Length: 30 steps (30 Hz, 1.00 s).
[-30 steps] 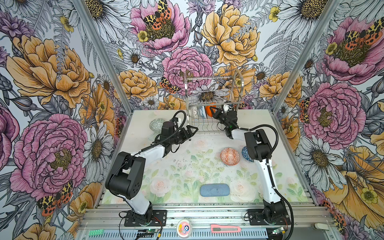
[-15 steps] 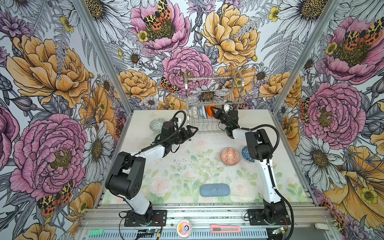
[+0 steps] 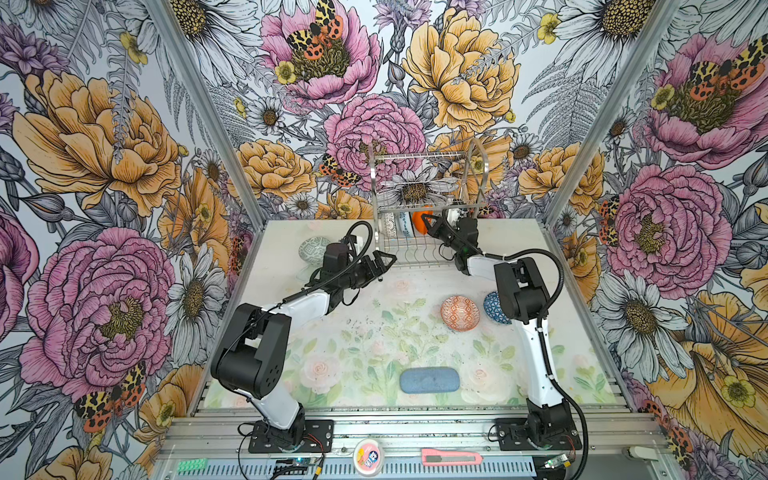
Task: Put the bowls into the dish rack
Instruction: 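Open the right gripper and draw it back from the orange bowl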
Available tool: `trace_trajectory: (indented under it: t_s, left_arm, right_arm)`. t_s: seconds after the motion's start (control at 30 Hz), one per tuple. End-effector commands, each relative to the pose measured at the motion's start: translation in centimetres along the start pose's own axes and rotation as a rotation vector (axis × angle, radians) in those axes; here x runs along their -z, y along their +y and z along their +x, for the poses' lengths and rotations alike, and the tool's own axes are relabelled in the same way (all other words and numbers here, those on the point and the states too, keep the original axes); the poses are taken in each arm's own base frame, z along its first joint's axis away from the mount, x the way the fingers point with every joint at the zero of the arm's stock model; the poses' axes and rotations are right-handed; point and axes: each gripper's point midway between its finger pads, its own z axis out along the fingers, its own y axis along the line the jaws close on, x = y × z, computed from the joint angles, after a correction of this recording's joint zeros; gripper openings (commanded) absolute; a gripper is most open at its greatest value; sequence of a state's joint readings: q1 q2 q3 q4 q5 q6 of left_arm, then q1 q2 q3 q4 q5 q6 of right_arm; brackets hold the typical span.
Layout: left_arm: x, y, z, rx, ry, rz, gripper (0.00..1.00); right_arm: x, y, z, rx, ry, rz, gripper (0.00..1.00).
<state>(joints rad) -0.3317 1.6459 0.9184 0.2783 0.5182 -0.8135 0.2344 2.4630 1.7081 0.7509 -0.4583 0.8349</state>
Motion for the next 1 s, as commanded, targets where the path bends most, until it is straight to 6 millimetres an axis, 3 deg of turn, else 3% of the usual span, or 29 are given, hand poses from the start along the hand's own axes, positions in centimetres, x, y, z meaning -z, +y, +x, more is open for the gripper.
trace_trajectory:
  t_s: [0.0, 0.97]
  left_arm:
    - [-0.09, -2.10, -0.90, -0.034, -0.012, 0.051, 0.98]
    - [-0.10, -2.69, -0.74, -0.041, -0.008, 0.058, 0.99]
  right_arm:
    - [1.67, -5.54, 3.95, -0.070, 0.128, 0.182, 0.04]
    - [2.08, -5.63, 4.62, 0.036, 0.263, 0.334, 0.04]
